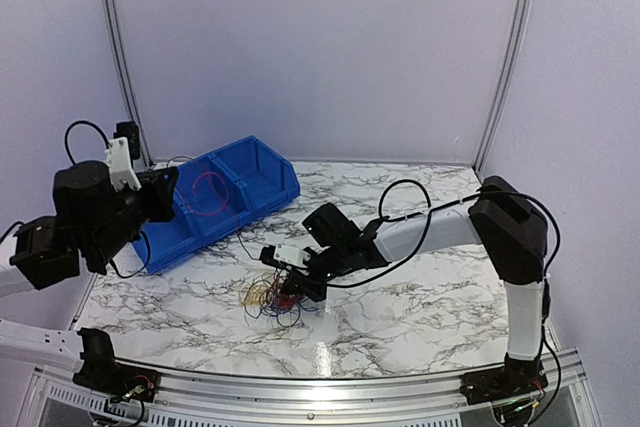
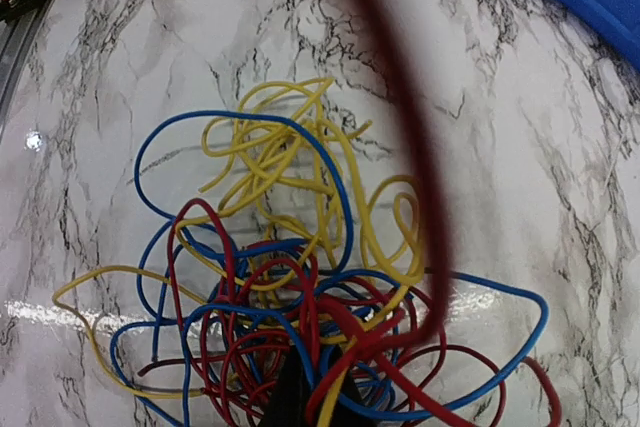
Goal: Untangle the cables
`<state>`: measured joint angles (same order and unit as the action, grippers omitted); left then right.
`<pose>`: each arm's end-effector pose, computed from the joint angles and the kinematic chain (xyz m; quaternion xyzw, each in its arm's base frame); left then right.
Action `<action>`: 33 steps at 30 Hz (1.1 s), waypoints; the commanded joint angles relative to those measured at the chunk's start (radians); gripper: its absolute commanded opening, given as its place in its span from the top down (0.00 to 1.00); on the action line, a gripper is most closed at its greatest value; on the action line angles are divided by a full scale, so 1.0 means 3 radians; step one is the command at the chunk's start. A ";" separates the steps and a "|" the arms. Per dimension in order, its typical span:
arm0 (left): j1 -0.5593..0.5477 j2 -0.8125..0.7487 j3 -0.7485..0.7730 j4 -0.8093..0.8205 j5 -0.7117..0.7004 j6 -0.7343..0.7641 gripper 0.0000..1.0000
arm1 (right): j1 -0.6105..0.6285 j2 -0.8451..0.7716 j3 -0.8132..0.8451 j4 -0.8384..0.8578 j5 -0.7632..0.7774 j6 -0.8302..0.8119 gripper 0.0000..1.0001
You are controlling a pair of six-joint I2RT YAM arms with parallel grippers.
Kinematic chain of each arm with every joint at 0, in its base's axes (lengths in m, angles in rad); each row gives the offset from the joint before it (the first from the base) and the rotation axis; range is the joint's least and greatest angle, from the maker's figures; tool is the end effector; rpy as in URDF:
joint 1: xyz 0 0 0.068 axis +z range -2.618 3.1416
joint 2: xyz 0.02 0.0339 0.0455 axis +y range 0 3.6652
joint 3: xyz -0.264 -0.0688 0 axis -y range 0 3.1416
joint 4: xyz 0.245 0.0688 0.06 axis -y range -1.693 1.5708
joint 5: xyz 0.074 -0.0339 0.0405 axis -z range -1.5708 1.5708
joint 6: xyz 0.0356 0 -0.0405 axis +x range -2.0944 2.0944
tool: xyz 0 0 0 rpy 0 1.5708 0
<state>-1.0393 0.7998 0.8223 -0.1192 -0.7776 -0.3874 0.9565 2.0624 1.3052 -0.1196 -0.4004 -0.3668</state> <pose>0.1120 -0.1412 0.3587 -0.0220 0.7307 -0.1947 0.6540 0.2378 0.3612 0.1395 -0.6196 0.6856 0.2758 0.2646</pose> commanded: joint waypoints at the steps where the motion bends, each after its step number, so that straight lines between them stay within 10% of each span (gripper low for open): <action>1: 0.0023 0.0025 0.0613 -0.0252 -0.0244 0.0480 1.00 | -0.0182 -0.0108 -0.0184 -0.0133 0.0068 -0.0021 1.00; 21: 0.0011 0.1406 0.4267 -0.0285 -0.0549 0.2745 1.00 | -0.0702 0.0052 -0.0240 -0.0360 -0.0077 0.0072 1.00; 33: -0.0007 0.1323 0.4198 -0.0301 -0.0546 0.2719 1.00 | -0.1161 -0.0056 -0.0295 -0.0604 -0.0100 0.0108 0.81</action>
<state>-1.0470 1.3056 2.0186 -0.4496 -0.8810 0.4164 0.6819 1.9942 1.2945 -0.0502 -0.5377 -0.3508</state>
